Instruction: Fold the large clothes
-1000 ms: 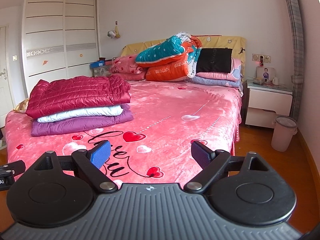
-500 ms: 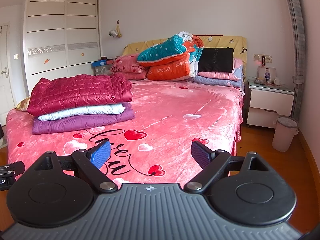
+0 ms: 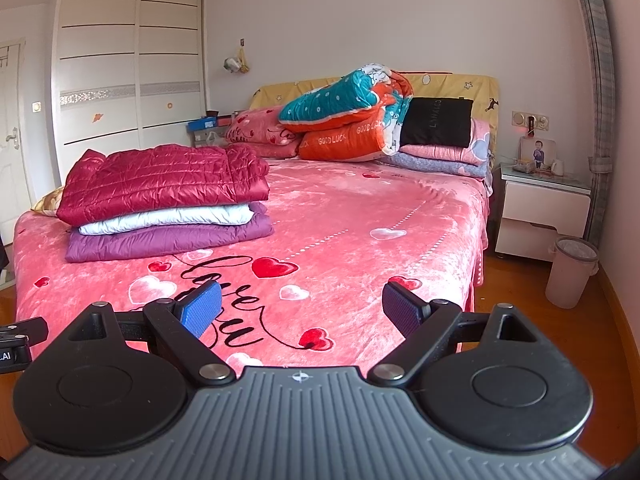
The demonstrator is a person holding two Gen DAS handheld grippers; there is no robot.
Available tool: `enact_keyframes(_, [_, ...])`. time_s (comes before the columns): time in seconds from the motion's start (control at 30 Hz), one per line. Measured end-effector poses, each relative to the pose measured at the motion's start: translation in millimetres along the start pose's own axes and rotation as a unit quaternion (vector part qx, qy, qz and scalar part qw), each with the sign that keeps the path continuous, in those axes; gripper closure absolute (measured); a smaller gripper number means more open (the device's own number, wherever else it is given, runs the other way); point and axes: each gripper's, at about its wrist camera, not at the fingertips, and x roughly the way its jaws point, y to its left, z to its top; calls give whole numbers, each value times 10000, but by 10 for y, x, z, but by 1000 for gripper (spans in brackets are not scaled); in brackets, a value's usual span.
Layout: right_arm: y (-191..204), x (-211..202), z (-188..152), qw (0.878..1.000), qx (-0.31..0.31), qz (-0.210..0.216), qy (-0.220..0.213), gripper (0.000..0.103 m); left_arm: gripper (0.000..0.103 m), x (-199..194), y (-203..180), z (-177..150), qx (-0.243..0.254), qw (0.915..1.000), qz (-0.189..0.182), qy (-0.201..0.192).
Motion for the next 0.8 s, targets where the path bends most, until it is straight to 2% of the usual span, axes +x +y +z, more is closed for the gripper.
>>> enact_keyframes(0.47, [32,53,18,9997,-15,239,92,0,1,63,101,23,40,10000,-45,-46])
enact_keyframes(0.8, [158,126,42,9986,-153,508,77,0,1,118,351,126,-58,9997,196,-133])
